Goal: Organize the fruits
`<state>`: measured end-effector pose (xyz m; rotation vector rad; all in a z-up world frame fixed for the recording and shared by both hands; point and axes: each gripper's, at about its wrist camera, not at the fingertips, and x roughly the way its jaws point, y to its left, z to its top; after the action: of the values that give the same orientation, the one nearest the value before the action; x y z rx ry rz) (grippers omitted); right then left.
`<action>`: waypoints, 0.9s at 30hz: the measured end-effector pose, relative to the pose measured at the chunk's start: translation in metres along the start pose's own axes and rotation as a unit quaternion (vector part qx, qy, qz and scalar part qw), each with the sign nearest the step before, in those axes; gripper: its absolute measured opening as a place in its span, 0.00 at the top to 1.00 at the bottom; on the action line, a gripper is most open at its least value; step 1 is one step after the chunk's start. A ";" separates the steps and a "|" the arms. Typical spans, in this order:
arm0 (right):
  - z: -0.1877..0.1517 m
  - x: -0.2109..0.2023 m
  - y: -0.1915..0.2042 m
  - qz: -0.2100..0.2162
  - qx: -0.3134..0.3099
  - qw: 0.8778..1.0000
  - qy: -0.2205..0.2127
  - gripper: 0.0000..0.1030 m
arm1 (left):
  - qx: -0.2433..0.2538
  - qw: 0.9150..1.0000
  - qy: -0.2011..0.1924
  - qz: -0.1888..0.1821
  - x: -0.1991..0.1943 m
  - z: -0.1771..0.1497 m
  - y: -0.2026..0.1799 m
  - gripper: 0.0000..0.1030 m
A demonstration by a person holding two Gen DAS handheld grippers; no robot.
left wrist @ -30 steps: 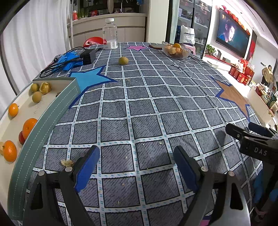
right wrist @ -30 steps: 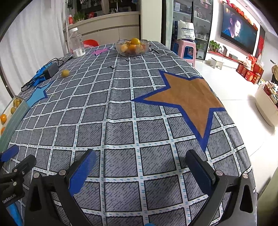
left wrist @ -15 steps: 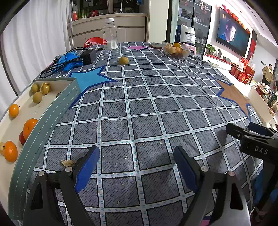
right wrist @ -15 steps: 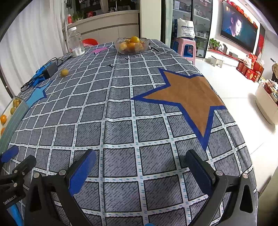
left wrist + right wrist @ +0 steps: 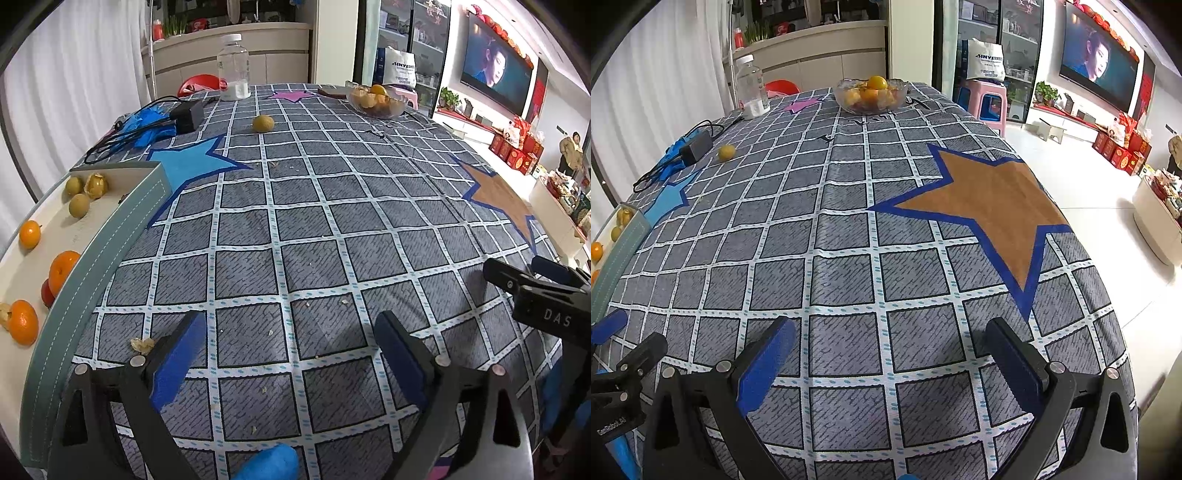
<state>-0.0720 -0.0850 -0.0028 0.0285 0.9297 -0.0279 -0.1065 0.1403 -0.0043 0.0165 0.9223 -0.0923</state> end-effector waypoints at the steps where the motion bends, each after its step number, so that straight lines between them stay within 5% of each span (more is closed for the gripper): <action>1: 0.000 0.000 0.000 0.000 0.000 1.000 0.000 0.00 | -0.001 1.000 0.012 -0.003 0.003 0.001 0.001 0.00; 27: 0.000 0.004 0.002 -0.005 -0.008 1.000 0.004 0.00 | 0.009 1.000 0.013 -0.013 0.004 0.003 0.005 0.00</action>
<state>-0.0699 -0.0831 -0.0062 0.0099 0.9386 -0.0296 -0.1018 0.1446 -0.0059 0.0220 0.9481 -0.1236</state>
